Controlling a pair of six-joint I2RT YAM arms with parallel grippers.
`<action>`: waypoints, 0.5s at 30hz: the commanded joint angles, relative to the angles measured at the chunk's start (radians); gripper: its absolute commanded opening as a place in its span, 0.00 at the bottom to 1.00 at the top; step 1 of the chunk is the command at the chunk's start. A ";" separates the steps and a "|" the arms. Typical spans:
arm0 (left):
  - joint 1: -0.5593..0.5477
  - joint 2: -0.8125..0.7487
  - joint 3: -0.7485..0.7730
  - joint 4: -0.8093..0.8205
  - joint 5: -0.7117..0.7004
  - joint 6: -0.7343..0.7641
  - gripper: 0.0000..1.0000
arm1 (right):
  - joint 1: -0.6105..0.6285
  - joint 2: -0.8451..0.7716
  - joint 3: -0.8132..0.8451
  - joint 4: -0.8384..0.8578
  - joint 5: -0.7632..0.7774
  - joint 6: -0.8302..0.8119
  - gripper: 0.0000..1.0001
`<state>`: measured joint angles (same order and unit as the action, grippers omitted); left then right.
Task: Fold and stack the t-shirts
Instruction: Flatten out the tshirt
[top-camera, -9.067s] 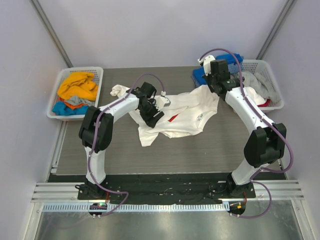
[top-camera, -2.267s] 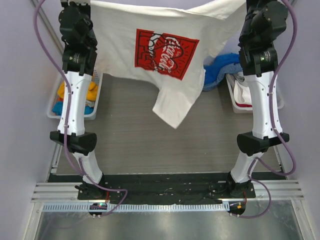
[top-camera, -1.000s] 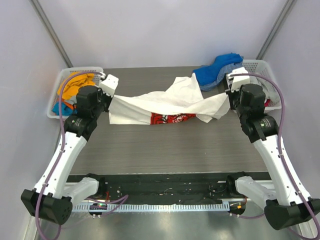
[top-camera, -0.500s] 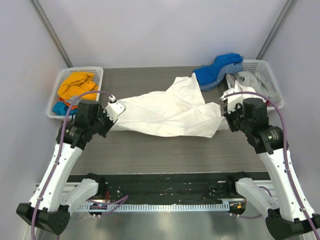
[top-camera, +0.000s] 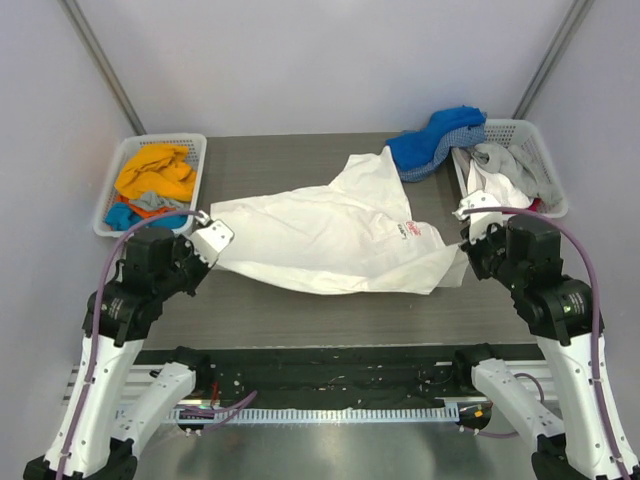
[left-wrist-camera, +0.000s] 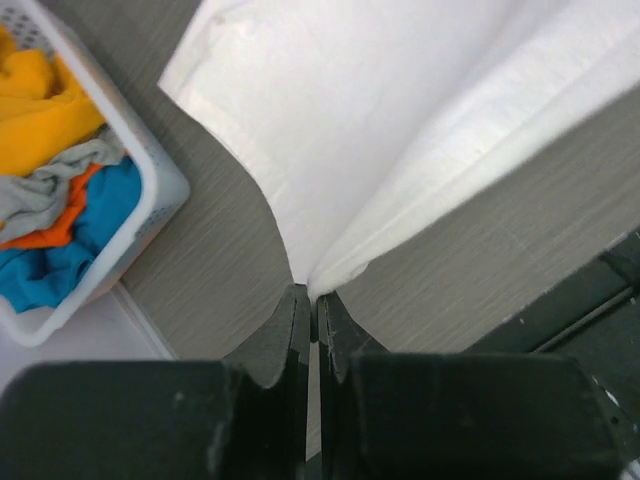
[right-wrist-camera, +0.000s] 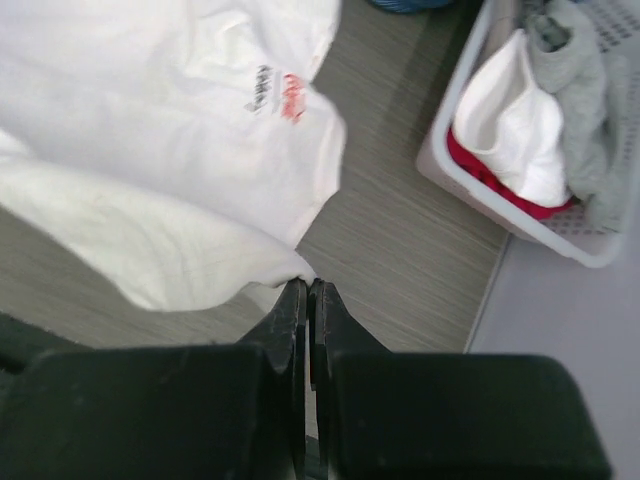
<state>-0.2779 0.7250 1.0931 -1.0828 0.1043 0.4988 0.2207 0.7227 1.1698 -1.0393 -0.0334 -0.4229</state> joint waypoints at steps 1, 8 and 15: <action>-0.001 0.029 0.037 0.307 -0.205 -0.114 0.00 | -0.001 0.064 0.089 0.246 0.237 0.050 0.01; -0.001 0.400 0.376 0.688 -0.445 -0.184 0.00 | -0.003 0.446 0.511 0.516 0.421 0.020 0.01; 0.028 1.095 1.327 0.814 -0.601 -0.131 0.00 | -0.004 1.039 1.266 0.676 0.532 -0.042 0.01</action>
<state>-0.2691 1.5291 1.9129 -0.4519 -0.3450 0.3466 0.2203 1.5391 2.0869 -0.5362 0.3889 -0.4290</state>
